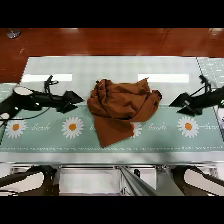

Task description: Fold the shirts.

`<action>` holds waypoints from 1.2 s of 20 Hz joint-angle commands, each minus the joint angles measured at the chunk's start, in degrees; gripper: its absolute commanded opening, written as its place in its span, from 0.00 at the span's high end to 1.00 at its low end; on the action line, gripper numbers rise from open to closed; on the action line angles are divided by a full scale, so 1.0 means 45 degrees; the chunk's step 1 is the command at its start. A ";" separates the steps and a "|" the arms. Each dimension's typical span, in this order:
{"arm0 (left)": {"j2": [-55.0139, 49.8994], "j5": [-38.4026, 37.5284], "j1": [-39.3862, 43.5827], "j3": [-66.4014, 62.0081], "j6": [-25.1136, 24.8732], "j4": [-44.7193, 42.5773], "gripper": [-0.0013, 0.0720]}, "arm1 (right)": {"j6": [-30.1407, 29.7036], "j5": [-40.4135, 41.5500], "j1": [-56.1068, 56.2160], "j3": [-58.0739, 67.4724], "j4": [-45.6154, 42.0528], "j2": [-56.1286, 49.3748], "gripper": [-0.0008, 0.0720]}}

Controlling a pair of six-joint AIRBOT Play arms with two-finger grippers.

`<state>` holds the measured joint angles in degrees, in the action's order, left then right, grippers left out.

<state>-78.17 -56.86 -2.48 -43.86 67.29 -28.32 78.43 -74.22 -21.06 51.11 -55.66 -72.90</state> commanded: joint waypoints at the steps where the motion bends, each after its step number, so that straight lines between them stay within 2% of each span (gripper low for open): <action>1: -0.0899 0.1559 0.1083 0.0627 -0.1996 0.3628 0.03 | -0.1234 0.0962 -0.0019 -0.1889 0.2132 0.0403 0.13; 5: -0.2302 0.1477 0.2157 -0.0321 -0.2186 0.3959 0.03 | -0.1039 0.1574 0.0850 -0.1889 0.1627 0.0369 0.13; 6: -0.2477 0.1268 0.2195 -0.0481 -0.2191 0.3959 0.06 | -0.0903 0.1666 0.1093 -0.1885 0.1433 0.0311 0.13; 7: -0.2565 0.0903 0.2142 -0.0636 -0.2414 0.3900 0.48 | -0.0738 0.1768 0.1302 -0.1889 0.1277 0.0204 0.13; 8: -0.2550 0.0359 0.2006 -0.0763 -0.3123 0.3871 0.92 | -0.0627 0.1880 0.1433 -0.1885 0.1243 0.0058 0.13; 9: -0.2550 -0.0238 0.1821 -0.0937 -0.3487 0.3861 0.93 | -0.0588 0.1977 0.1481 -0.1875 0.1277 -0.0102 0.13; 13: -0.2497 -0.2011 0.1093 -0.1467 -0.3774 0.3866 0.93 | -0.0340 0.2453 0.1724 -0.1214 0.1413 -0.0763 0.13; 23: -0.2501 -0.1889 0.0986 -0.1491 -0.4099 0.3866 0.93 | 0.0296 0.2841 0.4182 0.1583 0.2171 -0.3691 0.13; 24: -0.2497 -0.1690 0.1049 -0.1491 -0.4095 0.3876 0.93 | 0.0418 0.2832 0.4551 0.1880 0.2195 -0.3949 0.16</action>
<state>-89.41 -65.36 2.02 -50.52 49.08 -10.92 79.11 -61.82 -4.29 55.86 -47.33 -87.20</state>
